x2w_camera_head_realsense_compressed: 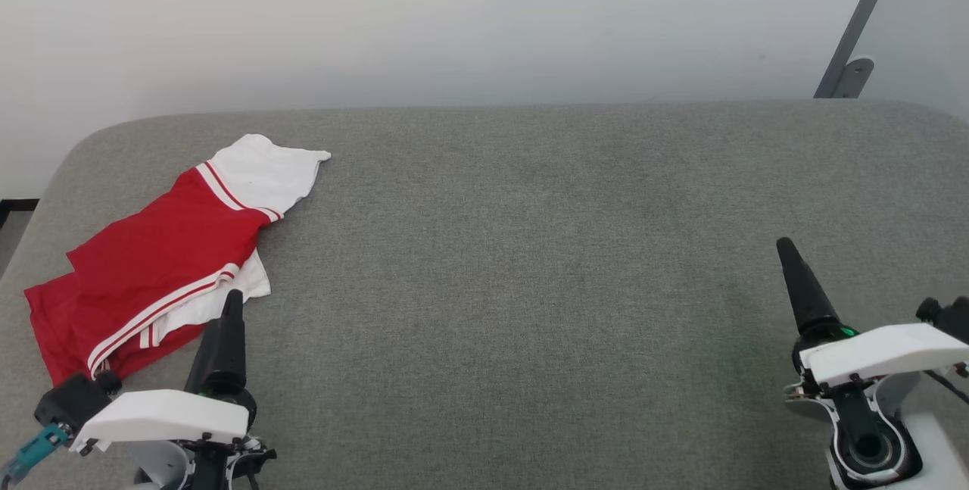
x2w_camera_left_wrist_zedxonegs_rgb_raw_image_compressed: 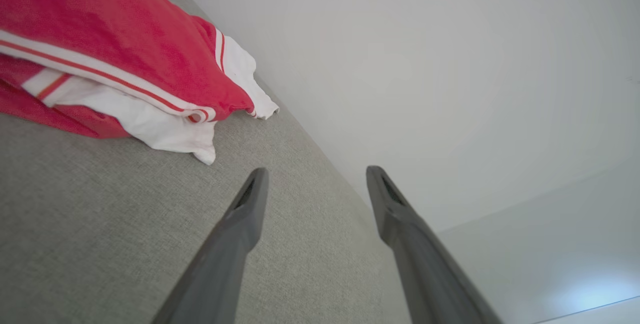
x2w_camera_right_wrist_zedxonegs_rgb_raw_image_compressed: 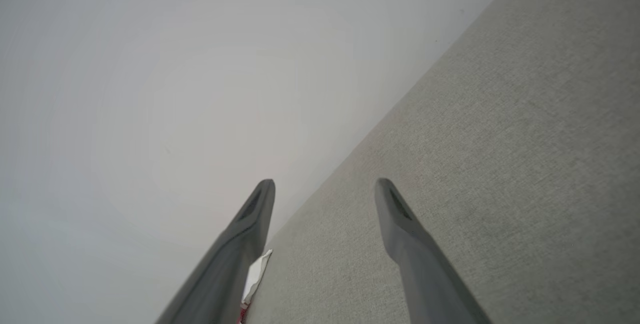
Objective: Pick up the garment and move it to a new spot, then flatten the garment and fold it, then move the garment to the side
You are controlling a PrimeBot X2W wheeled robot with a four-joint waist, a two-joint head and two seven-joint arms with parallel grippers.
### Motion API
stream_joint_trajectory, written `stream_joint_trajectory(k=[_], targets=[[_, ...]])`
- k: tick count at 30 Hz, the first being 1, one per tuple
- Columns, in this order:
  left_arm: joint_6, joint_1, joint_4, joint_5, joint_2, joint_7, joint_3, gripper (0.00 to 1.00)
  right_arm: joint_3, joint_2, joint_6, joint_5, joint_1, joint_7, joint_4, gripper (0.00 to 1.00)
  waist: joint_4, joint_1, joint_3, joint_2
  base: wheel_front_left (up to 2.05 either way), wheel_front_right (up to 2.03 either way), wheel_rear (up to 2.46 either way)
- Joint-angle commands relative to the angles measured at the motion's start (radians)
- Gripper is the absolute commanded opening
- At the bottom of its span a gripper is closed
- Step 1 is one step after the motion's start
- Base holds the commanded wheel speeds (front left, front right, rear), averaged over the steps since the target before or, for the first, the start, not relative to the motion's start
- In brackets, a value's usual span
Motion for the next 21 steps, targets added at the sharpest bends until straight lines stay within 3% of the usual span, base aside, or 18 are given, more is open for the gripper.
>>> stream_joint_trajectory(k=[1,21], targets=[[0.005,-0.022,-0.017,0.06,0.014,-0.013,-0.003,1.0,0.009,-0.013,0.002,-0.05,-0.036,-0.013,-0.008,1.0,0.0,0.0,0.0,0.0,0.0,0.0,0.0],[0.044,-0.003,-0.031,0.416,0.05,-0.08,-0.054,1.0,-0.002,-0.03,0.002,-0.495,-0.061,-0.08,0.005,1.0,-0.001,0.0,-0.004,0.0,0.0,0.0,0.0]])
